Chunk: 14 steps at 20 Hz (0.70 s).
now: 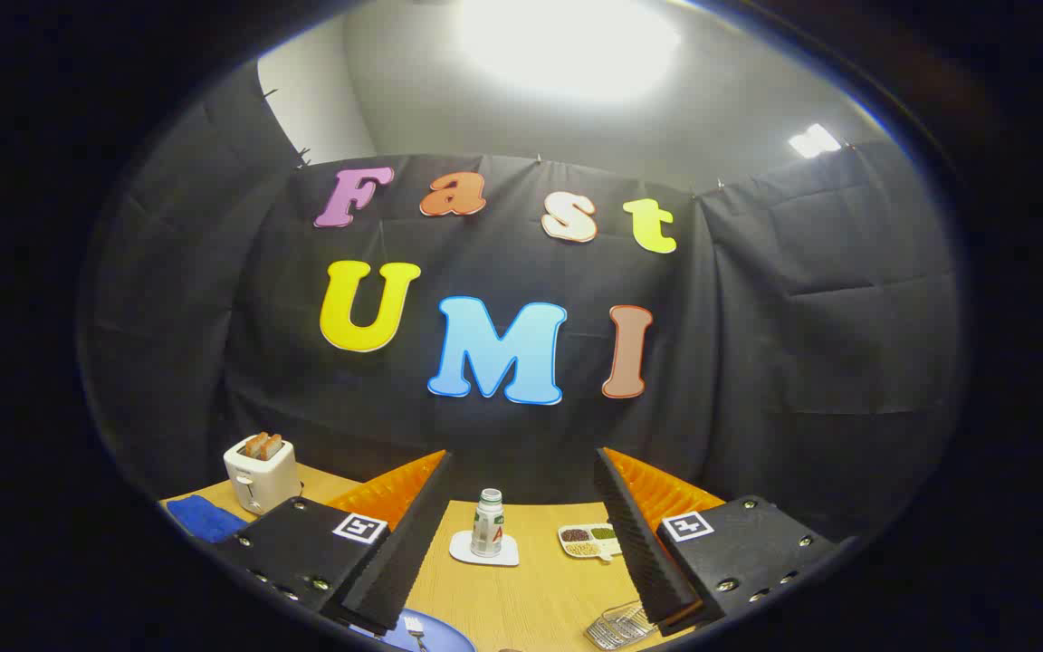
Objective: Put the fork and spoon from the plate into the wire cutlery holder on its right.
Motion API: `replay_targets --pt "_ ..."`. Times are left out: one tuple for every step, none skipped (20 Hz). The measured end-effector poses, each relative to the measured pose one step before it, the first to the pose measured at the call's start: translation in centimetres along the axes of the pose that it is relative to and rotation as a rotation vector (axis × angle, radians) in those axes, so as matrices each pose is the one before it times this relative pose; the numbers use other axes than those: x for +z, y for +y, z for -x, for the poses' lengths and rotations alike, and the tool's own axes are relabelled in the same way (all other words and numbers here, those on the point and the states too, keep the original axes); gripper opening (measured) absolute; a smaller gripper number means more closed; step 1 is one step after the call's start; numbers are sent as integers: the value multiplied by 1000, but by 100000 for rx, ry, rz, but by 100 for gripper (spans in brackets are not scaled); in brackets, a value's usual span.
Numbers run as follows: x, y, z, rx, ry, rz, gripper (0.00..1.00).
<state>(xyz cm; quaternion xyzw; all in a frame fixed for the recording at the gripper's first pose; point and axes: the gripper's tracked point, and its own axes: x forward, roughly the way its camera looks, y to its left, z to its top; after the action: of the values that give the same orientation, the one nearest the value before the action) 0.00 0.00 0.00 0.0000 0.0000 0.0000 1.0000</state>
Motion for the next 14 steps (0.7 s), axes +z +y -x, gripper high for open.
replay_targets --pt "-137 -689 -190 -1542 482 761 95" --pt "-131 16 -146 504 480 1220 95" --pt "-155 267 -54 1764 945 611 95" --pt "-66 219 130 1562 734 -1120 95" --pt "147 -80 6 291 208 -1840 95" --pt "283 -189 47 -275 -819 -1808 95" --pt "409 -105 -25 -397 -967 -1449 95" --pt "145 -112 -64 -430 -494 -786 95" --pt "-94 2 11 459 -43 -737 95" --pt "-114 24 -176 268 507 -322 95" --pt "-122 -84 -109 27 555 -49 95" --pt "-112 -78 -183 125 504 300 95" --pt "-242 23 -145 542 871 611 95" --pt "-370 229 -123 1122 1316 532 95"
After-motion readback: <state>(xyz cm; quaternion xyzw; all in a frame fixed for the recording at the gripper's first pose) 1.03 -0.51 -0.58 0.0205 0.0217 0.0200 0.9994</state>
